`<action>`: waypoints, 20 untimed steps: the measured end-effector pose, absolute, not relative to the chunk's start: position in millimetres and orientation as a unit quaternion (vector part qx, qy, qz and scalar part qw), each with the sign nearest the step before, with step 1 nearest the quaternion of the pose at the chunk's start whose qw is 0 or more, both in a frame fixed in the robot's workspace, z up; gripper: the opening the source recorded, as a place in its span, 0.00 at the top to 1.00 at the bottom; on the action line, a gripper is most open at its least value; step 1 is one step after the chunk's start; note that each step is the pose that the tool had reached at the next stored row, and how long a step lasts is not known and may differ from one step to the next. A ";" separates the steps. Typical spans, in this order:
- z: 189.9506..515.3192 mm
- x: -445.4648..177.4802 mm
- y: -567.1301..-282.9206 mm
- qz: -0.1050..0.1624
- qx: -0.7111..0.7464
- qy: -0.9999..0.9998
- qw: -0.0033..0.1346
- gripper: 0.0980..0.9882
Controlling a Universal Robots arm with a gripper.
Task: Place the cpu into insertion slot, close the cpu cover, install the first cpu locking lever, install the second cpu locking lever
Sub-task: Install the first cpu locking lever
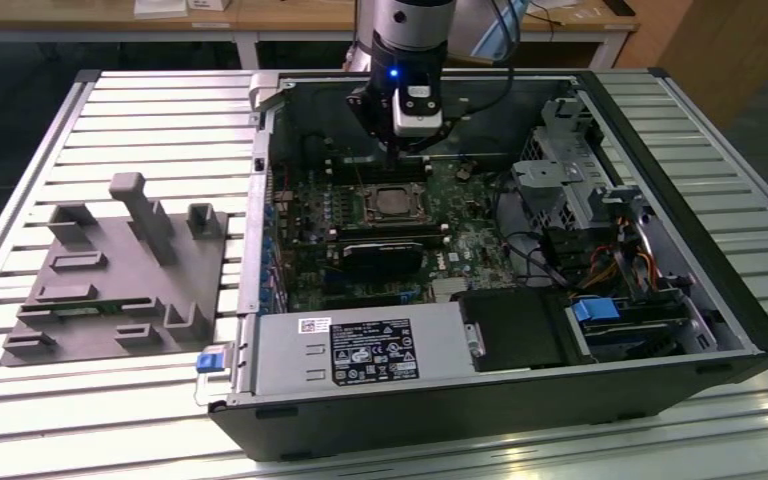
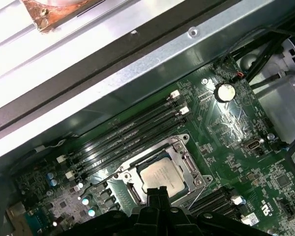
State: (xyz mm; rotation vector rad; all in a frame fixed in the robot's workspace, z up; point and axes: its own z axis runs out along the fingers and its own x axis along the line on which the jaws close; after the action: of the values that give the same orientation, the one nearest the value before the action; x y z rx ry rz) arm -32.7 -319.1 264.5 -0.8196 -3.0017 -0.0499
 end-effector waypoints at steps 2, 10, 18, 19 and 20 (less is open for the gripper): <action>264.4 -32.7 -319.0 -0.016 -0.258 -0.966 0.015 0.99; 264.5 -32.7 -319.0 -0.016 -0.236 -0.971 0.015 0.99; 264.5 -32.7 -319.1 -0.016 -0.213 -0.977 0.015 0.99; 264.5 -32.7 -319.1 -0.015 -0.210 -0.977 0.015 0.99; 264.5 -32.7 -319.1 -0.015 -0.208 -0.978 0.015 0.99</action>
State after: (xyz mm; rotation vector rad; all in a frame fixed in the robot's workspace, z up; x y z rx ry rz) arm -32.7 -319.1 264.5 -0.6463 -3.0440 -0.0481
